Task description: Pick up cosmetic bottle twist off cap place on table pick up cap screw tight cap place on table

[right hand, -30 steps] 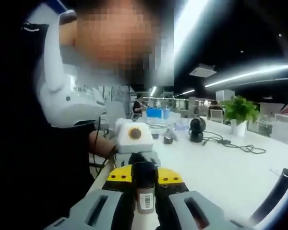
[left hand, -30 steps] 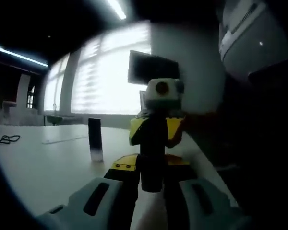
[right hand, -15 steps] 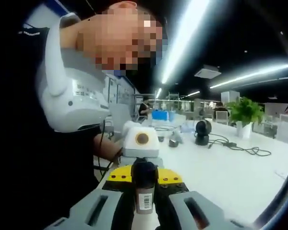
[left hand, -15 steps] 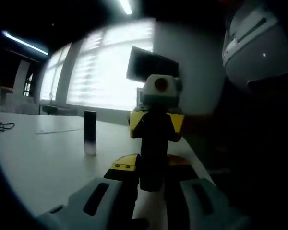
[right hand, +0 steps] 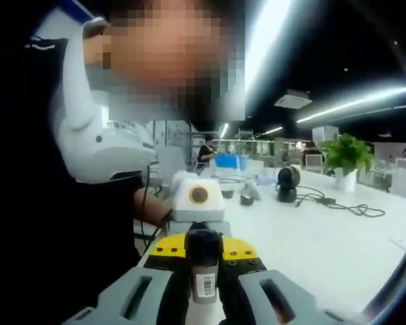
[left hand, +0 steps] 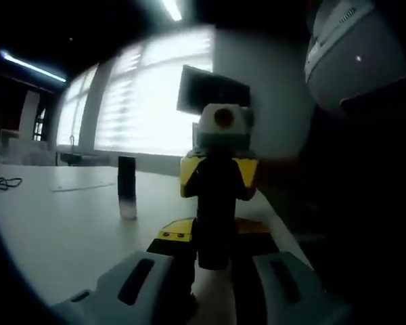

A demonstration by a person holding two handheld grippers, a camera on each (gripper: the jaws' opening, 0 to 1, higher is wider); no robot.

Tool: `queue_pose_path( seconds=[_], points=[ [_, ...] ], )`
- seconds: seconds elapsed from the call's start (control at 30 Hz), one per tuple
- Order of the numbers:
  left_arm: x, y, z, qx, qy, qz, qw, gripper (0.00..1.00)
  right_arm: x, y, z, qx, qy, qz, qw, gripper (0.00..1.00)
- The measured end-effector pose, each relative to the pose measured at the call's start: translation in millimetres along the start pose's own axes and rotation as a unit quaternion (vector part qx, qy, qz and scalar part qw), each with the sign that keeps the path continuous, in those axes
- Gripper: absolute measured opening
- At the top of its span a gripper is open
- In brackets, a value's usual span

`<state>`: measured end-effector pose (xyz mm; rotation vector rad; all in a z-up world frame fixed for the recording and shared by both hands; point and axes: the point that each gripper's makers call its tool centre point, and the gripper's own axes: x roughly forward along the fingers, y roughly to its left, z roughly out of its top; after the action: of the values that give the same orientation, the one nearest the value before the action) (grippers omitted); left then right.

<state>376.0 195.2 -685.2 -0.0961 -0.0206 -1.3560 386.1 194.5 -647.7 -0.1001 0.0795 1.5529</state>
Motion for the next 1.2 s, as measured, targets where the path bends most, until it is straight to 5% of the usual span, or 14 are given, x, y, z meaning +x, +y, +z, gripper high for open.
queue_pose_path(
  seconds=[0.2, 0.3, 0.4, 0.47, 0.53, 0.63, 0.7, 0.77, 0.83, 1.2],
  points=[
    [0, 4.5, 0.8, 0.007, -0.005, 0.010, 0.9999, 0.09, 1, -1, -0.5, -0.002, 0.001, -0.004, 1.0000, 0.09],
    [0, 7.3, 2.6, 0.061, -0.011, 0.014, 0.9979, 0.10, 1, -3, -0.1, -0.005, -0.002, -0.007, 1.0000, 0.10],
    [-1, 4.0, 1.0, 0.043, -0.016, 0.008, 0.9989, 0.10, 3, -1, 2.0, -0.006, -0.003, -0.003, 1.0000, 0.10],
    [-4, 7.8, -1.6, 0.072, -0.002, 0.018, 0.9973, 0.10, 3, -3, 0.9, -0.008, -0.002, -0.005, 1.0000, 0.09],
    [-3, 1.4, -2.7, 0.005, 0.006, 0.010, 0.9999, 0.09, 4, -2, -0.8, -0.002, -0.003, -0.001, 1.0000, 0.09],
    [-4, -2.6, 10.7, -0.046, -0.031, 0.001, 0.9985, 0.09, -1, -1, 10.5, 0.019, -0.028, 0.004, 0.9994, 0.09],
    [-5, -1.4, 8.4, -0.028, -0.023, 0.009, 0.9993, 0.09, 2, -1, 10.5, 0.016, -0.023, 0.005, 0.9996, 0.09],
    [-5, 2.5, 8.8, 0.044, -0.019, 0.023, 0.9986, 0.09, 4, 0, 9.1, 0.006, -0.021, 0.009, 0.9997, 0.09],
    [-5, -2.4, 9.3, 0.006, -0.021, 0.007, 0.9997, 0.09, 6, 2, 9.6, 0.011, -0.022, 0.014, 0.9996, 0.09],
    [-6, -5.2, 10.6, 0.004, -0.024, 0.013, 0.9996, 0.08, 4, 1, 10.4, 0.012, -0.027, 0.017, 0.9994, 0.09]
  ],
)
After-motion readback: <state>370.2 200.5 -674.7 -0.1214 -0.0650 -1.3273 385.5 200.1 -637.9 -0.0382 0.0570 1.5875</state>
